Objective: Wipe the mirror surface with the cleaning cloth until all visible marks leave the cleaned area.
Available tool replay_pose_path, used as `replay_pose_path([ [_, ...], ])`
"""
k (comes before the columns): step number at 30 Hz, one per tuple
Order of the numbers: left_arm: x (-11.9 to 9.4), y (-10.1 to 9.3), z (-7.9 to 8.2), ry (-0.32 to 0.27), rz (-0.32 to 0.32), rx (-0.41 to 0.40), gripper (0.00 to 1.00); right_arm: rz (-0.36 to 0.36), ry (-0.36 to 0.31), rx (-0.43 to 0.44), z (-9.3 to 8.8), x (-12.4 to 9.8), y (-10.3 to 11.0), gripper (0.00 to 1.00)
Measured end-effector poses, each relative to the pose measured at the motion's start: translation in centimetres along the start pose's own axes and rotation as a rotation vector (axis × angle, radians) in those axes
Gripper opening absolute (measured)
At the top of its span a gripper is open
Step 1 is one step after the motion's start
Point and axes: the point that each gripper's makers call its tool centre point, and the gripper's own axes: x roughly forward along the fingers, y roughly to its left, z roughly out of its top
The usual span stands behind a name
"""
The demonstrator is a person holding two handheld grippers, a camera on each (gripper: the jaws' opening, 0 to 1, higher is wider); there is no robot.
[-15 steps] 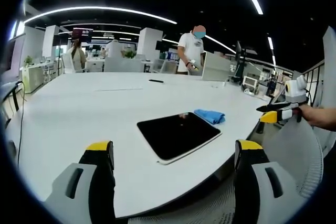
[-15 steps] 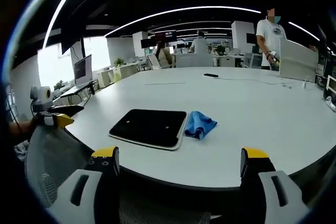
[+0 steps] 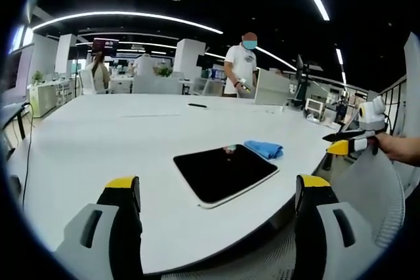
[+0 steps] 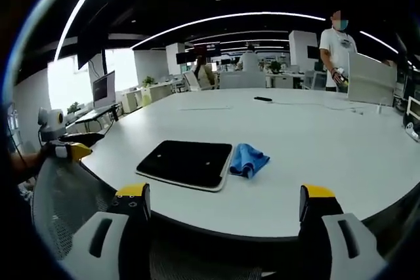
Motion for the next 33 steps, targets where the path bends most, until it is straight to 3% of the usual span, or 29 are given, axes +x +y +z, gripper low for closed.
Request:
replay_pose_path([
  [19,0.0,-0.1,-0.1,0.006,-0.007,-0.001,0.96,0.005,-0.016,0.026,0.3,0.0,-0.4,0.89],
  [27,-0.1,-0.1,-0.1,0.002,-0.006,-0.003,0.96,0.002,-0.036,0.040,2.5,0.1,-1.9,0.83],
  [33,0.0,-0.1,0.0,0.001,-0.008,-0.004,0.95,0.022,-0.035,-0.013,4.2,1.2,-1.9,0.73],
])
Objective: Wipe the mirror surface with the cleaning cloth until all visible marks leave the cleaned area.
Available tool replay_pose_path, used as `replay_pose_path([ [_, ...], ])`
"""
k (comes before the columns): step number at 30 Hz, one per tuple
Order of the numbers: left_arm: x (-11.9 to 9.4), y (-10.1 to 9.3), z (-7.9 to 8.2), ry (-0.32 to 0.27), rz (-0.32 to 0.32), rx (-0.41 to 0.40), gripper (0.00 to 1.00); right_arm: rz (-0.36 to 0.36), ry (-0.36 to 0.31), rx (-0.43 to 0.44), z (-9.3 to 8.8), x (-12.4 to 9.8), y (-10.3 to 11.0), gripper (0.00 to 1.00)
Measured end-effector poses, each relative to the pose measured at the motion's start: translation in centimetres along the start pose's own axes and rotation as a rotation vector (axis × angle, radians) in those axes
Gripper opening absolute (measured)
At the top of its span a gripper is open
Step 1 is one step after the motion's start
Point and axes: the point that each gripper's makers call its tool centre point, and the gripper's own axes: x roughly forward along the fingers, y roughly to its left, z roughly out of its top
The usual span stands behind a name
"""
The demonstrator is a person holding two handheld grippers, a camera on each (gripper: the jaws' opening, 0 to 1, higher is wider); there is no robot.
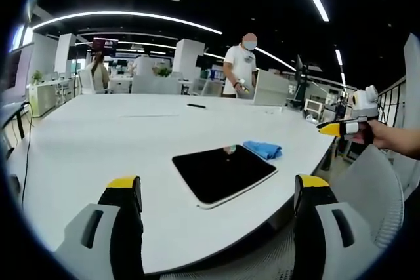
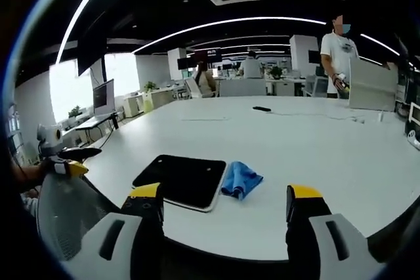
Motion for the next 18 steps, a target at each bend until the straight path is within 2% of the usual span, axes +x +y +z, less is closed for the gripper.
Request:
replay_pose_path([
  [3,0.0,0.0,0.0,0.002,0.002,0.000,0.96,0.022,0.003,-0.007,0.8,0.8,0.1,0.67],
  [5,0.0,0.1,0.0,0.000,0.003,0.000,0.96,0.039,0.054,-0.016,0.6,1.4,0.1,0.63],
  [9,0.0,0.2,0.1,-0.006,0.009,-0.002,0.96,0.090,0.045,0.080,1.6,2.7,0.4,0.56],
  [13,-0.1,0.2,0.1,-0.007,0.012,-0.005,0.97,0.088,0.067,0.046,1.7,4.2,-0.1,0.49],
  [18,0.0,0.3,0.1,-0.011,0.014,-0.006,0.98,0.086,0.100,0.023,1.1,6.0,-0.8,0.45],
])
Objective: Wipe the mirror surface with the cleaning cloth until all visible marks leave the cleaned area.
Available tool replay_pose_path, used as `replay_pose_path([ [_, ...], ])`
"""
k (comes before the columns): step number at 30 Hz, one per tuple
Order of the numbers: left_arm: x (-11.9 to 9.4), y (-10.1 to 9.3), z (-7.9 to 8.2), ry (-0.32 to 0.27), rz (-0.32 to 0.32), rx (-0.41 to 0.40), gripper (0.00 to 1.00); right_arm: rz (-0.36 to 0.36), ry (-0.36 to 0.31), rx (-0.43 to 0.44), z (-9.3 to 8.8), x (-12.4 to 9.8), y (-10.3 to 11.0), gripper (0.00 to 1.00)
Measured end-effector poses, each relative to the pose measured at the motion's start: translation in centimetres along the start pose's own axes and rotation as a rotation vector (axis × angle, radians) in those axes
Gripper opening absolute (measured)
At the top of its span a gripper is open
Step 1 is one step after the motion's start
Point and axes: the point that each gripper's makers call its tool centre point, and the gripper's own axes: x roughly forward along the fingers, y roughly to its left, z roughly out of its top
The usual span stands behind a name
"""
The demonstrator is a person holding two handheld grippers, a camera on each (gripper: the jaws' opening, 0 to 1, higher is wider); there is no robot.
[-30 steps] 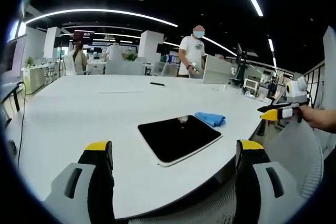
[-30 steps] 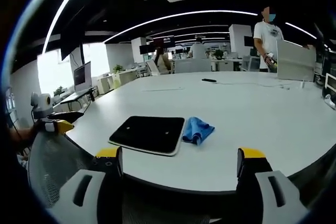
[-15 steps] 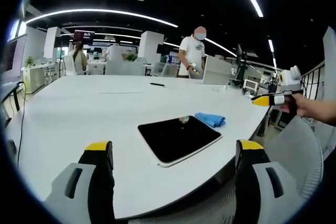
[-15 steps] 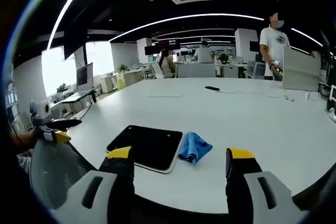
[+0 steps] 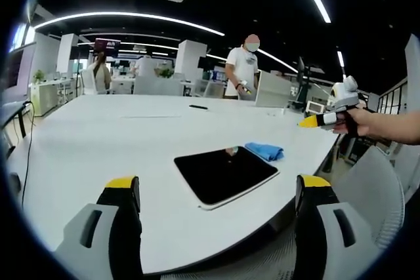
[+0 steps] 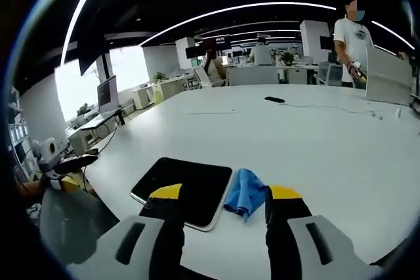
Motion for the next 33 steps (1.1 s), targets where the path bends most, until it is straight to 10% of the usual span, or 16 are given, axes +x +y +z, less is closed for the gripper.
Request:
replay_pose_path([
  [33,0.1,0.0,-0.3,0.023,0.003,-0.007,0.97,0.017,0.178,-0.017,-4.7,10.1,-2.2,0.39],
])
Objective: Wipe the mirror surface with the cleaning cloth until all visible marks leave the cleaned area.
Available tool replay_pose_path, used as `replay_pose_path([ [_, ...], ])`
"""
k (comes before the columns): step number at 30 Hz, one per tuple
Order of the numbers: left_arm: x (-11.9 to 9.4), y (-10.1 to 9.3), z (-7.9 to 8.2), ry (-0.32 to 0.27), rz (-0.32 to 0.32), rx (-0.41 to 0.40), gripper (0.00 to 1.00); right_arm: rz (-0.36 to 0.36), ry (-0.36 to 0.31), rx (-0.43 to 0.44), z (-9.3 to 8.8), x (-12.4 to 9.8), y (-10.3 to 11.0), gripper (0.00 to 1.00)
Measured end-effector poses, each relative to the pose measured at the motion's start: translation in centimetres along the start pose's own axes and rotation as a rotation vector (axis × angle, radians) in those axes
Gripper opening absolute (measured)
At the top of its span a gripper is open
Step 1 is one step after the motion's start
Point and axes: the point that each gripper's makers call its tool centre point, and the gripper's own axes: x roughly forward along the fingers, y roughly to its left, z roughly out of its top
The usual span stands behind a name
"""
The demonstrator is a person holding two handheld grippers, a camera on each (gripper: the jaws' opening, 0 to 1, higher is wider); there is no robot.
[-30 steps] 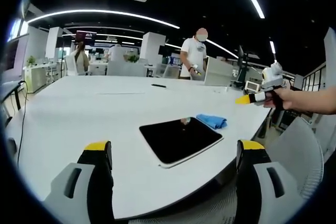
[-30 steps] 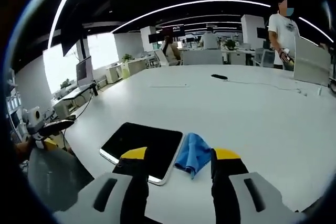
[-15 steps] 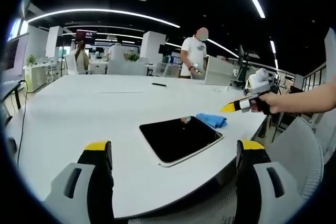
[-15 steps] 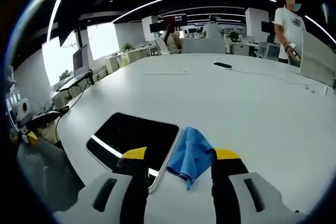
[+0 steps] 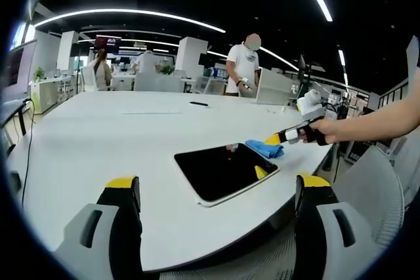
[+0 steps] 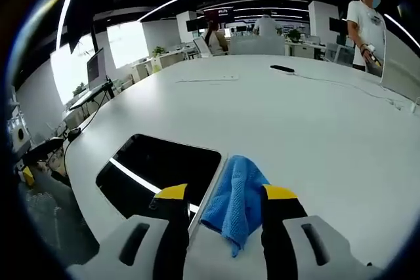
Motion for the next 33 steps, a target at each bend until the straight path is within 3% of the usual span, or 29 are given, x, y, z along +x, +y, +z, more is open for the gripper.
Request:
replay_pose_path([
  [8,0.0,0.0,0.0,0.002,-0.002,0.000,0.96,-0.026,0.012,0.022,0.0,1.5,-2.2,0.35],
  [14,0.0,0.0,-0.1,0.003,-0.001,0.000,0.96,-0.056,0.056,-0.091,-0.7,2.2,-3.4,0.24],
  [18,0.0,0.0,-0.1,0.003,0.000,-0.001,0.97,-0.048,0.059,-0.090,-0.7,2.5,-3.4,0.18],
  [21,0.1,0.0,-0.1,0.003,-0.003,0.000,0.96,-0.065,0.076,-0.147,-1.0,2.6,-3.6,0.14],
  [29,0.1,-0.1,-0.1,0.006,-0.005,0.000,0.96,-0.076,0.089,-0.220,-1.2,2.9,-3.2,0.12],
  [33,0.0,-0.1,-0.1,0.006,-0.006,0.000,0.96,-0.100,0.089,-0.205,-1.1,3.2,-3.8,0.07],
])
